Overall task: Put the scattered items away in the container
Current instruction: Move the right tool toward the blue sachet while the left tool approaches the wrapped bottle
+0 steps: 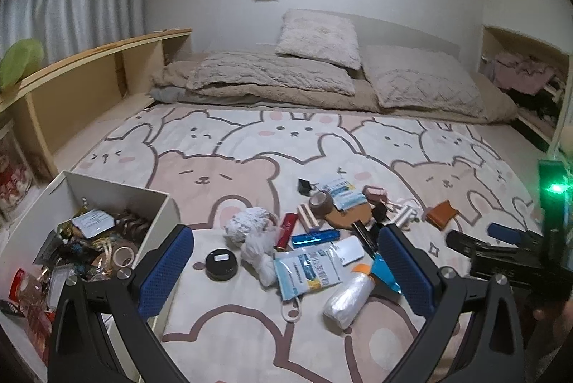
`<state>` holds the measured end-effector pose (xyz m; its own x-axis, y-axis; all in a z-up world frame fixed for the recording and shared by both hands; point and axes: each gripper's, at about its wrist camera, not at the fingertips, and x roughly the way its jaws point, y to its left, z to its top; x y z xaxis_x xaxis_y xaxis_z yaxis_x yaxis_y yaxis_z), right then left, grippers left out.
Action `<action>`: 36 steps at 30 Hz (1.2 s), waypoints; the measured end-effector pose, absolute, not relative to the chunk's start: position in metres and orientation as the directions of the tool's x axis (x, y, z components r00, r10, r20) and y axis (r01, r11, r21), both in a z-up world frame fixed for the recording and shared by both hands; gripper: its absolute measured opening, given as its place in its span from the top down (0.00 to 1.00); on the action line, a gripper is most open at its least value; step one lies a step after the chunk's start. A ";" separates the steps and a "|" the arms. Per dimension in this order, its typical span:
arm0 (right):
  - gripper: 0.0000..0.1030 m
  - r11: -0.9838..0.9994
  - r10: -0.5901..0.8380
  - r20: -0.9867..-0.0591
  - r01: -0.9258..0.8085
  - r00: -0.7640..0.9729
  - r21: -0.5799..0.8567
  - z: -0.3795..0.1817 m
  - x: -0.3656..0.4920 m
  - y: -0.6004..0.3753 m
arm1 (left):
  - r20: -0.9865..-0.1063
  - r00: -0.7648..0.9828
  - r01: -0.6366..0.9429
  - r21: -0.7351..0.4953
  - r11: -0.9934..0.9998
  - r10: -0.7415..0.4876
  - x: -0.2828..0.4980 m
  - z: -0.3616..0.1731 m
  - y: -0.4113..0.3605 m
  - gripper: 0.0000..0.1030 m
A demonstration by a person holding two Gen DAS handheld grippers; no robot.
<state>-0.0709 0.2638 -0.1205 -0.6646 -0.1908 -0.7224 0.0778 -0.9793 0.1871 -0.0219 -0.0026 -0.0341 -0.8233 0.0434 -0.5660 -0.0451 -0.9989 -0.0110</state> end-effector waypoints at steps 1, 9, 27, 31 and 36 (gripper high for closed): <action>0.00 -0.978 -0.195 -0.728 0.072 -0.657 0.197 -0.125 -0.073 0.264 | -0.565 -0.823 -0.069 -0.002 -0.998 0.058 -0.022 -0.035 0.002 0.00; 0.00 -0.969 -0.230 -0.747 0.079 -0.623 0.232 -0.148 -0.085 0.259 | -0.616 -0.760 -0.240 -0.030 -0.970 0.207 -0.024 -0.048 0.031 0.00; 0.00 -0.994 -0.109 -0.790 0.052 -0.604 0.097 -0.189 -0.113 0.270 | -0.715 -0.649 -0.399 0.028 -0.916 0.261 -0.053 -0.098 0.051 0.00; 0.00 -0.990 -0.093 -0.800 0.139 -0.592 0.012 -0.195 -0.111 0.264 | -0.757 -0.605 -0.423 0.043 -0.905 0.247 -0.061 -0.118 0.055 0.00; 0.00 -0.975 -0.066 -0.830 0.212 -0.553 -0.064 -0.212 -0.109 0.257 | -0.788 -0.567 -0.445 0.046 -0.894 0.242 -0.069 -0.136 0.057 0.00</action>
